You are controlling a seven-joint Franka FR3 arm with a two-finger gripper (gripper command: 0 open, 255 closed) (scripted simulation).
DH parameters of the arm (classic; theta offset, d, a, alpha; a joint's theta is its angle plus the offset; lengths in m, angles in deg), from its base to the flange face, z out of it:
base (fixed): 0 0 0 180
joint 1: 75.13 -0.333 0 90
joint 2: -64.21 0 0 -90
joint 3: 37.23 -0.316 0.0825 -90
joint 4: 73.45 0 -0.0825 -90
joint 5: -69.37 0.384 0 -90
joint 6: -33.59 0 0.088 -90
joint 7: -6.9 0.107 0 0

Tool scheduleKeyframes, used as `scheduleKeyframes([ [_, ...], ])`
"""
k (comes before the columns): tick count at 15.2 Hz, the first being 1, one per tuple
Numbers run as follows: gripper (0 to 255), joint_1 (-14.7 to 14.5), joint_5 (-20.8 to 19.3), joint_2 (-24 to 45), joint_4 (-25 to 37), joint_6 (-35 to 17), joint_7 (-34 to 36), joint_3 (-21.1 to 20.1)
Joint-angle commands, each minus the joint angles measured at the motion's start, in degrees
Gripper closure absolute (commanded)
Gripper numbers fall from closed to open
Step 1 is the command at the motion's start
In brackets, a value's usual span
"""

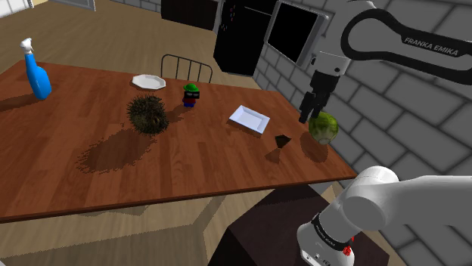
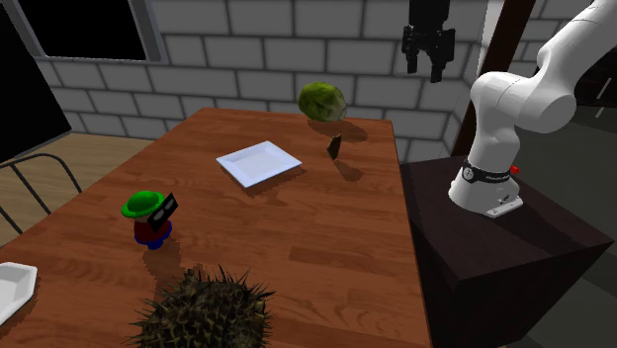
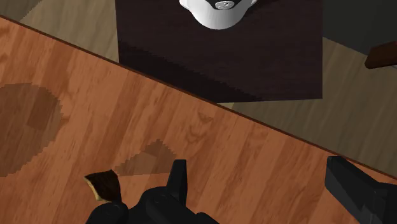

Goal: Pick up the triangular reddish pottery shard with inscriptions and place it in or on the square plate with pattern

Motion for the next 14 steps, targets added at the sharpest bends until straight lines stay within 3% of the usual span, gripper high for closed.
scheduleKeyframes([
  [1,0,0.0,0.0,0.0,0.0,0.0,0.0,0.0],
  [8,0,0.61,-6.23,0.45,-7.91,-11.36,-15.72,9.98],
  [14,0,0.43,-9.96,6.5,-10.54,-22.57,-29.41,19.37],
])
